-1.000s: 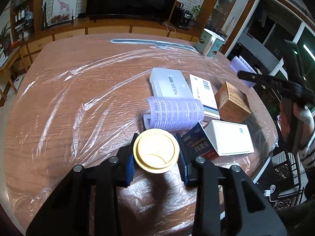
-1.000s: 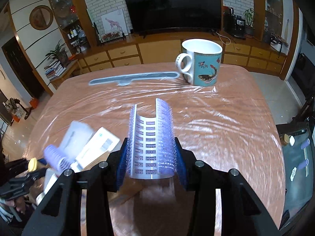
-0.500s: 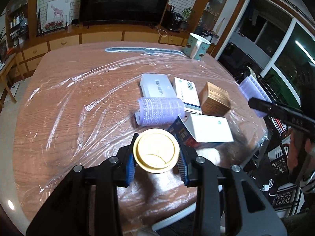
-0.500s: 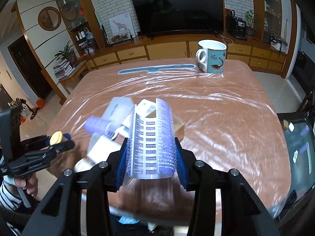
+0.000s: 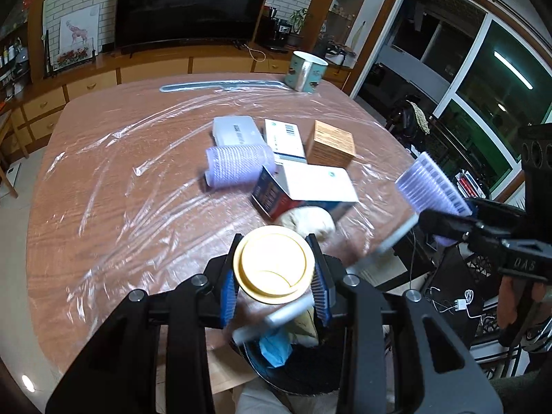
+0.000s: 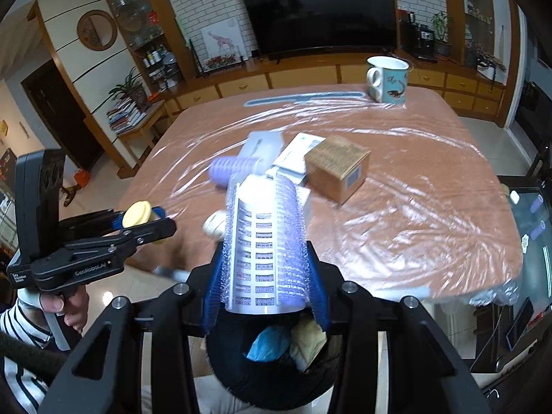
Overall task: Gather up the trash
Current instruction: 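Carry the roller and the cup past the table edge over the black bin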
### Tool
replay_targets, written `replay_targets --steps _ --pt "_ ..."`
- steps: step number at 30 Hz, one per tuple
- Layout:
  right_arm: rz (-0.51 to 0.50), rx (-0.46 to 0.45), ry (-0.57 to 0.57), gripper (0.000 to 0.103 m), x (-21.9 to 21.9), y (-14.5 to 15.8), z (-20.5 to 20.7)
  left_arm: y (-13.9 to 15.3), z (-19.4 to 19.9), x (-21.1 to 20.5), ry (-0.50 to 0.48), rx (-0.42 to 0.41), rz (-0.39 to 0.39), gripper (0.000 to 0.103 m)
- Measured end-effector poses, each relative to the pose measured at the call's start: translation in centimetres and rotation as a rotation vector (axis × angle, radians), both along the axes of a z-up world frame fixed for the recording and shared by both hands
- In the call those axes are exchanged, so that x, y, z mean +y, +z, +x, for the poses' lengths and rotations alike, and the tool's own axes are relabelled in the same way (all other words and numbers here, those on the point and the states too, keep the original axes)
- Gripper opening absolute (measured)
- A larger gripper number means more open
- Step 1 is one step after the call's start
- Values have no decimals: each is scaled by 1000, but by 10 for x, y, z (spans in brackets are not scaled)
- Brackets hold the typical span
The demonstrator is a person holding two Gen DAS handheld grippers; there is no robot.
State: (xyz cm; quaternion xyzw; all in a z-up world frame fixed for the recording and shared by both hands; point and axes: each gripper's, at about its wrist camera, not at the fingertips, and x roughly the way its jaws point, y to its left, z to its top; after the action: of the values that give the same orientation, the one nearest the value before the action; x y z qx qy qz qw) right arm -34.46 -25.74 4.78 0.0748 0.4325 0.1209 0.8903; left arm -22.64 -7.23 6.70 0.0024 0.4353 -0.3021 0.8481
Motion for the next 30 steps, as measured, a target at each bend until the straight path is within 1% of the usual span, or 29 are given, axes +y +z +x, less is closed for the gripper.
replay_targets --steps 3,9,12,22,30 --pt "14 11 42 42 5 -2 -10 1 -13 -2 4 -6 0 37" --pt "49 68 138 42 7 -16 -28 -3 -39 -8 25 8 16 37" --pt "36 82 175 42 4 -23 -37 -8 -50 -15 30 17 25 37" --pt "16 149 246 42 -9 -54 -56 -37 -75 -38 44 57 96 37" --pt "-17 188 292 42 -12 -78 -58 -63 -86 -47 44 92 145 37"
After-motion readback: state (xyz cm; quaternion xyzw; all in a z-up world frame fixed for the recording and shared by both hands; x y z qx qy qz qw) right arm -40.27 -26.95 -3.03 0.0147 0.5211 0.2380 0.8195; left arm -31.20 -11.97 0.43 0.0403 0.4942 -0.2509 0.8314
